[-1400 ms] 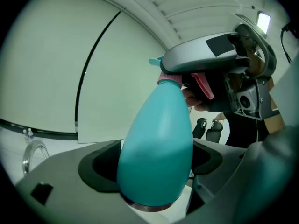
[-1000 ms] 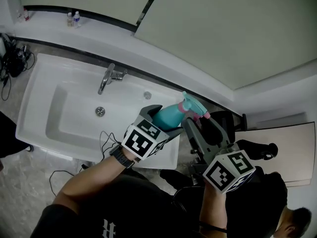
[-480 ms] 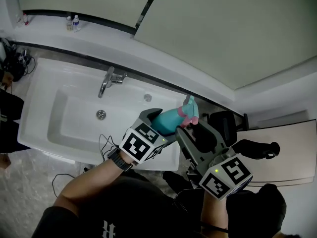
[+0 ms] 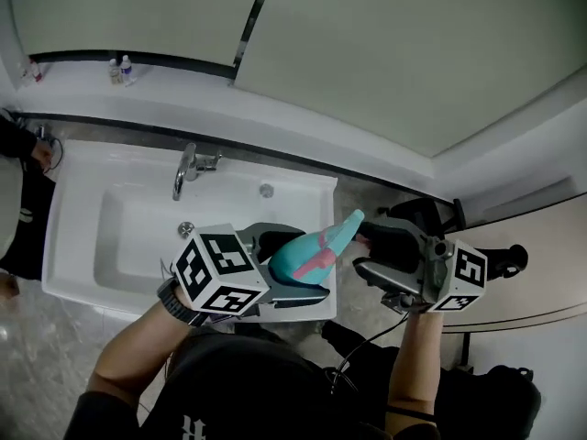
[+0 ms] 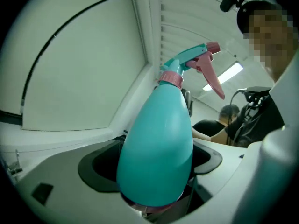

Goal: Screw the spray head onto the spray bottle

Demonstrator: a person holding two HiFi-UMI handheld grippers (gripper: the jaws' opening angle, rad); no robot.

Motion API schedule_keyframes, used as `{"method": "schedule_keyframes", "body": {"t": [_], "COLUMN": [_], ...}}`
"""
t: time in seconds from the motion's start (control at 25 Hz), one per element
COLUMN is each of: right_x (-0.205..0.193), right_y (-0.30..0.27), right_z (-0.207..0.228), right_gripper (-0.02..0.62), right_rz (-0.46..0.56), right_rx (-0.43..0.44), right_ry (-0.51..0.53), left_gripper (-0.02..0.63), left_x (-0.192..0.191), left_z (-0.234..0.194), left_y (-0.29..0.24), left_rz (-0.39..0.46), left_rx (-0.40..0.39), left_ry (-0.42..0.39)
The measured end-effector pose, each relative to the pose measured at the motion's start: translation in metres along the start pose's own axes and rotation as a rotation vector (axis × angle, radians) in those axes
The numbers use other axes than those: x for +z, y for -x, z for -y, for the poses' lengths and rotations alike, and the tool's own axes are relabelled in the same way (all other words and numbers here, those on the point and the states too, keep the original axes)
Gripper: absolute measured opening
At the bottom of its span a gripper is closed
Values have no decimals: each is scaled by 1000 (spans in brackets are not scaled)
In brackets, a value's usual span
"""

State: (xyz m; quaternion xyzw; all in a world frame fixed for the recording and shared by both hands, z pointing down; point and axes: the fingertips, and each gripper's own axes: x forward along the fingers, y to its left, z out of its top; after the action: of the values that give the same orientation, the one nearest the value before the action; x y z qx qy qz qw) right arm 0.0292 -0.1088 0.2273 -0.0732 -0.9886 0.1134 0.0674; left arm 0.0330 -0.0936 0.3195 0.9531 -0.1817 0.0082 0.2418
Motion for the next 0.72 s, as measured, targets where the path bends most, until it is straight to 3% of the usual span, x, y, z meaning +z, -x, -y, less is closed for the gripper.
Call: {"method": "schedule_keyframes", "body": {"t": [0.16, 0.28, 0.4, 0.48, 0.72], "right_x": [10, 25, 25, 25, 30], "right_y": [-23, -28, -33, -33, -33], "right_z": [-27, -37, -37, -35, -26], "right_gripper": [173, 173, 172, 138, 133], "right_rz": [51, 105, 100, 106, 201], "right_rx": [265, 356, 342, 295, 152], "right_ry": [13, 20, 44, 55, 46], "left_gripper": [422, 422, 422, 422, 422], "left_x": [0, -1, -1, 0, 9], "left_z": [30, 40, 40, 36, 29], "left_y": [-1, -5, -7, -6, -5], "left_rz": [-45, -71, -77, -69, 11], "left_rx": [-159, -210, -210, -192, -161], "left_ry": [-7, -10, -14, -10, -7]}}
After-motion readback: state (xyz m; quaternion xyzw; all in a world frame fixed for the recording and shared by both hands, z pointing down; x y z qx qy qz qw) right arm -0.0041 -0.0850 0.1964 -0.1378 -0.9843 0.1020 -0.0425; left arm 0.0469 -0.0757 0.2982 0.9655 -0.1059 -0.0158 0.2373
